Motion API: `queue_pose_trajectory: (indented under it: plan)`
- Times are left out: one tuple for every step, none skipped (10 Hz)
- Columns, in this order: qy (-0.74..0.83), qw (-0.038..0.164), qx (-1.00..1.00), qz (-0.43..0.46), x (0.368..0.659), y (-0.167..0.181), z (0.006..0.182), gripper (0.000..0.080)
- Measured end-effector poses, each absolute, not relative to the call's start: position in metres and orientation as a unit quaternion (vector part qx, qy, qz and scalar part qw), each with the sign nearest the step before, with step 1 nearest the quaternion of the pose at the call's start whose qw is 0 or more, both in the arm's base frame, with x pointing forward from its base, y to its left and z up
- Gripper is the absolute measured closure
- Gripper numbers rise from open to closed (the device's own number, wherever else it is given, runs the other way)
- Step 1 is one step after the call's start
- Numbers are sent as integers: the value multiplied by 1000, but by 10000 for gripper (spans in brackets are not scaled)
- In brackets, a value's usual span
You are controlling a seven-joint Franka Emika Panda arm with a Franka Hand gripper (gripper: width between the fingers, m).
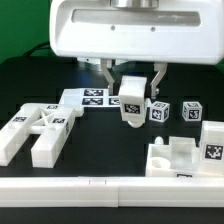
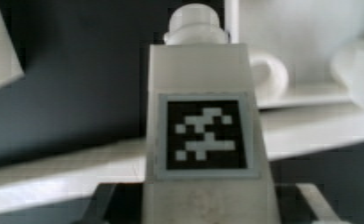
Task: Assemble chair
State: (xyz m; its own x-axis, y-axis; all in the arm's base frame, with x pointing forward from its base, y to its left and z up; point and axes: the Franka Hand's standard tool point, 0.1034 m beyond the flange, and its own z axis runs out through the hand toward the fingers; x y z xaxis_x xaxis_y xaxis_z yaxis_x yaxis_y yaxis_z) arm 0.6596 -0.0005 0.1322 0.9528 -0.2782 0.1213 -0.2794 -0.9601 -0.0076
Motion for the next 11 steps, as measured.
queue_pose_trajectory:
  plan:
    - [-144,2,989,34,658,-2,142,509]
    - [-144,3,989,43,663,-3,141,509]
    - [-143,3,989,48,663,-2,139,509]
    - [-141,4,988,60,667,-1,140,509]
    - [-136,3,989,55,669,7,141,509]
    - [-145,2,987,69,674,13,144,509]
    - [-142,2,984,111,681,14,144,509]
    - [-137,3,978,158,683,16,141,509]
    - [-135,4,974,181,681,21,138,509]
    - [-119,7,976,183,676,32,132,509]
    - [-113,9,977,179,673,32,127,509]
